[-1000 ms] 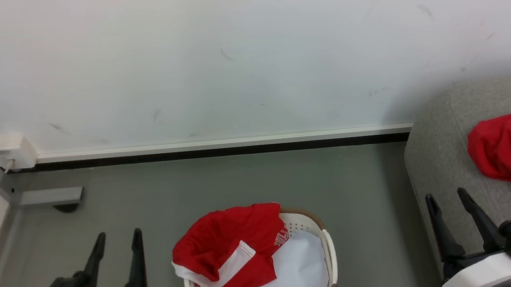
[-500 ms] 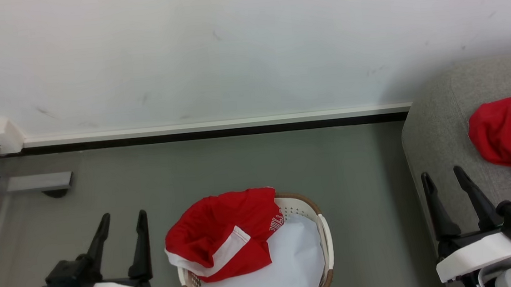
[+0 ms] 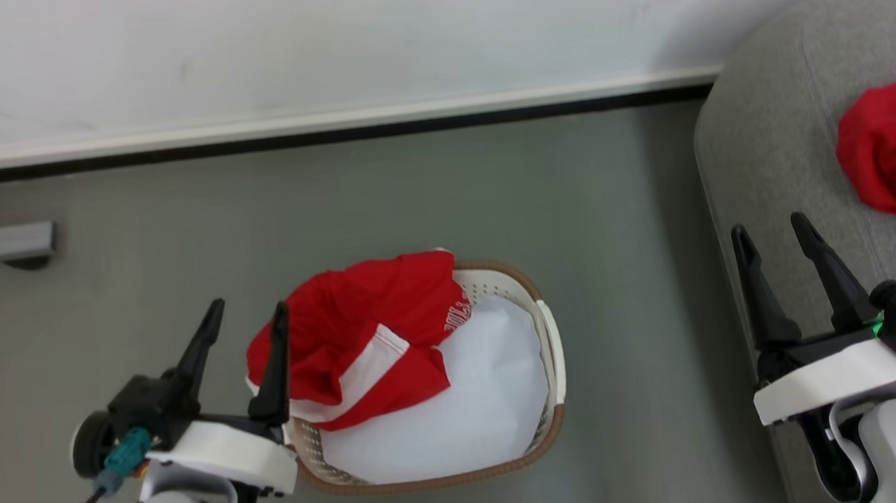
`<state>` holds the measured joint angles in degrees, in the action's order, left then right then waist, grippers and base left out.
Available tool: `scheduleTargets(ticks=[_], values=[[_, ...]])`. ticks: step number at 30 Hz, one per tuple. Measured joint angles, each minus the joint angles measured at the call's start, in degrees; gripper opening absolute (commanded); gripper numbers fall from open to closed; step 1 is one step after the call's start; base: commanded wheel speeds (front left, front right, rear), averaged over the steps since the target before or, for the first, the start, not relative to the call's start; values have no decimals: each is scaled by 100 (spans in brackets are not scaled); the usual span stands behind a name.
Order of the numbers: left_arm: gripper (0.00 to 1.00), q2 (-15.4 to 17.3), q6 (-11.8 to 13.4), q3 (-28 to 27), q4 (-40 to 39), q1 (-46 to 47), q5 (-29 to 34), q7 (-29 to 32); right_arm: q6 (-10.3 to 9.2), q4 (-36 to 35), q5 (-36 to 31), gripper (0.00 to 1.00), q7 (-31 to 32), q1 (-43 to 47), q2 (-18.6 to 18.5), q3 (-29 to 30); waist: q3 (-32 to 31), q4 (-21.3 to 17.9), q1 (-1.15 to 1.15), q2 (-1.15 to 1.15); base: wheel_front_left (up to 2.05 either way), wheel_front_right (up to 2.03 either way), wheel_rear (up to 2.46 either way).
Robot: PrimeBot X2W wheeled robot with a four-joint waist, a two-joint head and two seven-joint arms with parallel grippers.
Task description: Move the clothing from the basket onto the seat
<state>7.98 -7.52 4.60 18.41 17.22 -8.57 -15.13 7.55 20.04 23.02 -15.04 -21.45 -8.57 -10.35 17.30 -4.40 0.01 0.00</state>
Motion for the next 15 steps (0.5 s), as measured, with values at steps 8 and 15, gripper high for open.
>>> scheduleTargets(ticks=[8, 15], values=[[100, 218, -1, 357, 410, 534, -101, 0, 0, -100, -20, 100, -1, -260, 91, 3, 519, -217, 0, 0, 0, 0, 0], [100, 431, -1, 704, 883, 1041, -263, 0, 0, -267, -34, 100, 0, -475, 180, 19, 951, -371, 0, 0, 0, 0, 0]])
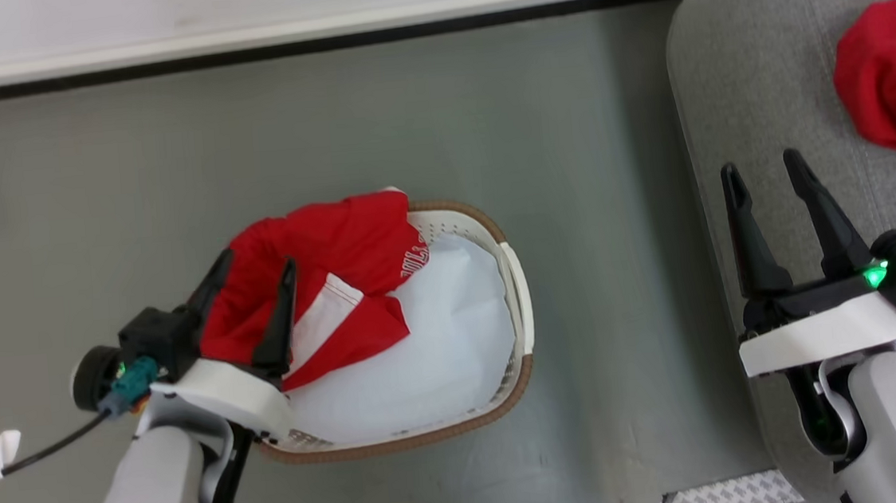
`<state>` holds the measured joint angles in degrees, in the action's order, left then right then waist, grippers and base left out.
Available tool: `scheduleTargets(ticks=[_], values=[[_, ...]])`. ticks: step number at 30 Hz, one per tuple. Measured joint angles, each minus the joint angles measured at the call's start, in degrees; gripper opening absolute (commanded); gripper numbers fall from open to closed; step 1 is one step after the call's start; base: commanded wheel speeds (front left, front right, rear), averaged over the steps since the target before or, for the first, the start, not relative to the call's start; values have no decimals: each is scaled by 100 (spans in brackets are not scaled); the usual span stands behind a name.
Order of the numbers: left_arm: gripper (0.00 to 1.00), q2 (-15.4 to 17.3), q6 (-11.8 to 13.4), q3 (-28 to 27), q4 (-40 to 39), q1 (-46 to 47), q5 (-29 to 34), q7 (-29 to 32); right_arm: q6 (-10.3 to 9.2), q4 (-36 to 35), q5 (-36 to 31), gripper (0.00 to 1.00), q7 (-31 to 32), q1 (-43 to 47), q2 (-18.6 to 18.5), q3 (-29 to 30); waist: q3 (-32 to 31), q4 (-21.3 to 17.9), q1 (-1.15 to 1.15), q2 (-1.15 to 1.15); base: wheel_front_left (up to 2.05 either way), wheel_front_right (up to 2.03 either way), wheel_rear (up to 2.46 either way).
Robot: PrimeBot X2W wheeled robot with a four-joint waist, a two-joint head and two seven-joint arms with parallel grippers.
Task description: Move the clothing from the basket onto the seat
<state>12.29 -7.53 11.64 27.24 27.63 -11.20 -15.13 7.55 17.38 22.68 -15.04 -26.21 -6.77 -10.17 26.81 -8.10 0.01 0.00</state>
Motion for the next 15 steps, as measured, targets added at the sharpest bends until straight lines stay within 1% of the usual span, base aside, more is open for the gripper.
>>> scheduleTargets(ticks=[7, 10, 15], values=[[100, 196, 0, 333, 464, 534, -112, 0, 0, -194, -43, 100, -1, -343, 91, 7, 473, -160, 0, 0, 0, 0, 0], [100, 274, 0, 448, 855, 782, -207, 3, 0, -321, -43, 100, -1, -467, 125, 18, 675, -237, 0, 0, 0, 0, 0], [100, 334, 0, 795, 1445, 1243, -330, 7, 0, -481, -43, 100, -1, -628, 179, 7, 1004, -362, 0, 0, 0, 0, 0]])
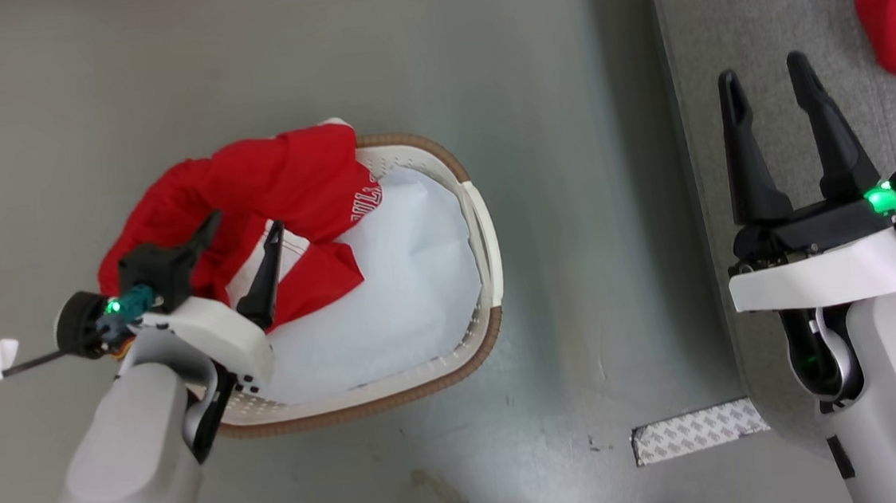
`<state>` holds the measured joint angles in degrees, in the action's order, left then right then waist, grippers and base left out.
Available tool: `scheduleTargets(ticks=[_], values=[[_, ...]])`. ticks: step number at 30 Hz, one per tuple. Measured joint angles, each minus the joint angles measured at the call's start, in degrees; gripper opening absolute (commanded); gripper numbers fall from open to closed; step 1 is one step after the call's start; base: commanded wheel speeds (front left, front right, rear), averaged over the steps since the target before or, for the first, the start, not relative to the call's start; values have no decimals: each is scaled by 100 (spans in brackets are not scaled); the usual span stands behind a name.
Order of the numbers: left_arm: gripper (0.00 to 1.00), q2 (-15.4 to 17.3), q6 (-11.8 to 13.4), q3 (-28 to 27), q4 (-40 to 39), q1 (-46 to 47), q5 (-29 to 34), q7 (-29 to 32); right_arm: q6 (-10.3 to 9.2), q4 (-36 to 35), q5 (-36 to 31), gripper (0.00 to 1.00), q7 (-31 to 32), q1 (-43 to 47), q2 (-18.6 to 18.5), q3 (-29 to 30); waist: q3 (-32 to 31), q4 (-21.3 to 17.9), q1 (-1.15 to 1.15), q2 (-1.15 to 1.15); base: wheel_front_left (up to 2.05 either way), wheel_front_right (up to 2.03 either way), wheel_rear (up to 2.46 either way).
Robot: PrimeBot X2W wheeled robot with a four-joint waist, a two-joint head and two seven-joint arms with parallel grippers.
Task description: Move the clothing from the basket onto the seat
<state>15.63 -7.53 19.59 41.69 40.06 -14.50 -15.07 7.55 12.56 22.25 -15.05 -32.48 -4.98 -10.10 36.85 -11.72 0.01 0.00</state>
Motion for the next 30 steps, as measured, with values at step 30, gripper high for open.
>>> scheduleTargets(ticks=[30], values=[[100, 374, 0, 2029, 2448, 1827, -1068, 887, 0, -1118, 202, 100, 0, -497, 192, -168, 1429, -730, -1, 0, 0, 0, 0]])
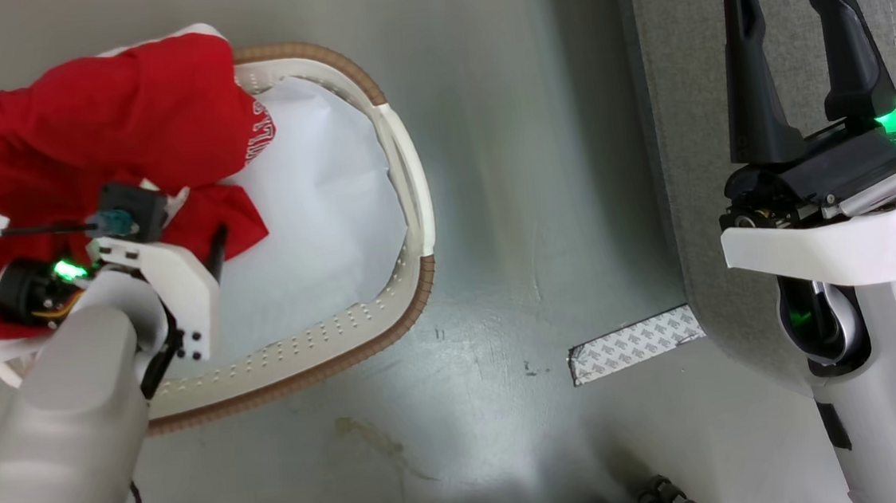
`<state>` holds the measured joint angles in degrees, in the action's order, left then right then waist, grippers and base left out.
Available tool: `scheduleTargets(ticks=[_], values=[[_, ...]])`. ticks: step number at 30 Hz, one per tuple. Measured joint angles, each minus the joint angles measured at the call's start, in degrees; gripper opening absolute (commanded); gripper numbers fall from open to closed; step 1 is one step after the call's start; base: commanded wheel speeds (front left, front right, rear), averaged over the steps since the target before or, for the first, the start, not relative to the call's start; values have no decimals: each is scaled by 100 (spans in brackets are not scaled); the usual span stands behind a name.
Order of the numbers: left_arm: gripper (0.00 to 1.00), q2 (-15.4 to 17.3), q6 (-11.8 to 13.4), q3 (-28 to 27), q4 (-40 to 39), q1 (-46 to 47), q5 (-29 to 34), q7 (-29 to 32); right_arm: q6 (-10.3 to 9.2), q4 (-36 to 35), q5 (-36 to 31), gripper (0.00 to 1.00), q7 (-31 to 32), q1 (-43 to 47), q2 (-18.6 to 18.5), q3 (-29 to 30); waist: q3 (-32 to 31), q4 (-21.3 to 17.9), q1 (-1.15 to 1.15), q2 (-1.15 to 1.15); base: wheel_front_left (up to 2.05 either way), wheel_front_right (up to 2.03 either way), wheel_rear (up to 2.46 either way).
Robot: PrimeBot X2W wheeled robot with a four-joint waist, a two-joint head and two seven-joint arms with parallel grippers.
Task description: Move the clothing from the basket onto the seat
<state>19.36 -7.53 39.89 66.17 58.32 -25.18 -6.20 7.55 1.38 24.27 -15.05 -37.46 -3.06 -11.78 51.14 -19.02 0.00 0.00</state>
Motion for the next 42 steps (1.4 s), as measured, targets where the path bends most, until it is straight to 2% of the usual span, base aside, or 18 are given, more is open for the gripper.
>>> scheduleTargets(ticks=[7, 11, 12, 14, 15, 19, 29, 42], values=[[100, 5, 0, 681, 123, 3, -198, 851, 0, -38, 44, 100, 0, -3, 1, -18, 68, -93, 0, 0, 0, 0, 0], [100, 148, 0, 981, 21, 13, -412, 1017, 0, -58, 44, 100, 0, -2, 1, -10, 102, -127, 0, 0, 0, 0, 0], [97, 166, 0, 1045, 1, 13, -480, 1029, 0, -64, 44, 100, 0, -2, 2, -10, 109, -134, 0, 0, 0, 0, 0], [37, 212, 0, 1141, -32, 15, -550, 1043, 0, -73, 44, 100, 0, -1, 2, -2, 113, -148, 0, 0, 0, 0, 0], [0, 246, 0, 1203, -48, 16, -601, 1050, 0, -73, 44, 100, 0, 2, 2, 3, 110, -153, 0, 0, 0, 0, 0], [0, 319, 0, 1348, -93, 23, -813, 902, 0, -64, 40, 100, 0, 4, 3, 22, 72, -150, 0, 0, 0, 0, 0], [0, 244, 0, 1671, -123, 14, -1204, 420, 0, 35, -62, 100, 0, 28, 4, 56, -282, -34, 0, 0, 0, 0, 0], [0, -169, 0, 2001, -232, -386, -1704, -615, 0, 315, -256, 100, 0, 437, -141, 231, -1444, 277, -1, 0, 0, 0, 0]])
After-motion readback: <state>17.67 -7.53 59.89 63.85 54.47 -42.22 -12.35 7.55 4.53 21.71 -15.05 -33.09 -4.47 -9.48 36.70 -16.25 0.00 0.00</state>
